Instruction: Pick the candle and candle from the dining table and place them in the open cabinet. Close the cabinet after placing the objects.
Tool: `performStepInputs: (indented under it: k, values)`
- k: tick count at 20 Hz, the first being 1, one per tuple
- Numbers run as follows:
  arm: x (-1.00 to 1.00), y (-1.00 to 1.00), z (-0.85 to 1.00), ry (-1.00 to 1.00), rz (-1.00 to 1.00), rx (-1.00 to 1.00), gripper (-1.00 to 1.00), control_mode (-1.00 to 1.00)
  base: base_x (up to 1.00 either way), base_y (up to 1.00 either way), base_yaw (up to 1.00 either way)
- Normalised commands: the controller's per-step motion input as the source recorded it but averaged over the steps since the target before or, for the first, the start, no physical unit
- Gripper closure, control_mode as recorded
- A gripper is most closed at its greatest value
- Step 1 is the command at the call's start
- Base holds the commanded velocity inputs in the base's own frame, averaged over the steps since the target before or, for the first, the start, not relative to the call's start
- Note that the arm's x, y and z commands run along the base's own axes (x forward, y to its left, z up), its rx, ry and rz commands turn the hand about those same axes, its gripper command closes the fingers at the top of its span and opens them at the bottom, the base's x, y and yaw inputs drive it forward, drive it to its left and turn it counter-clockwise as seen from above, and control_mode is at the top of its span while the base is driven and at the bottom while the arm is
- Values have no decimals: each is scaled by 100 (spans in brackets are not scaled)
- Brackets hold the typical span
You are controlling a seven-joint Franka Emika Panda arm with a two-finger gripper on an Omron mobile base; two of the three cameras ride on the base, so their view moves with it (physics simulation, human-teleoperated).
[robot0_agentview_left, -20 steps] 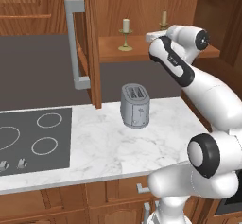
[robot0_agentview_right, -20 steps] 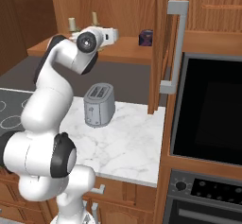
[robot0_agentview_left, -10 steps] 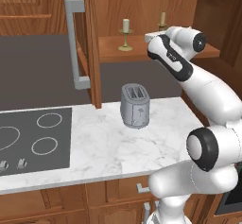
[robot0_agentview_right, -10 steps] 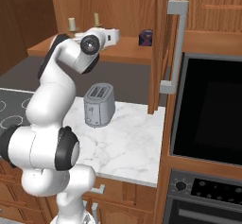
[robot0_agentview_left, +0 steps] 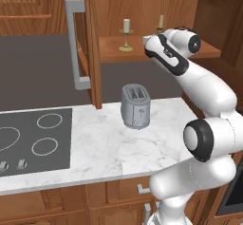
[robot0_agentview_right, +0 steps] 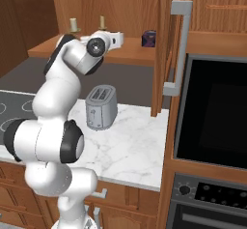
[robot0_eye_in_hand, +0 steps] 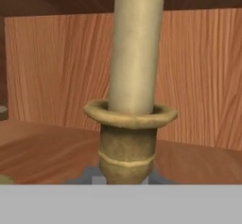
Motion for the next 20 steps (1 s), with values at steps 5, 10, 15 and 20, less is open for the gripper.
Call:
performStepInputs:
  k: [5, 10, 15, 20]
  values:
    - [27, 0, -12, 3, 0, 0, 100, -100, 0, 0, 0]
    - [21, 0, -18, 0, 0, 0, -100, -100, 0, 0, 0]
    - [6, -1, -6, 0, 0, 0, -100, -100, 0, 0, 0]
    - [0, -3, 0, 0, 0, 0, -100, -100, 0, 0, 0]
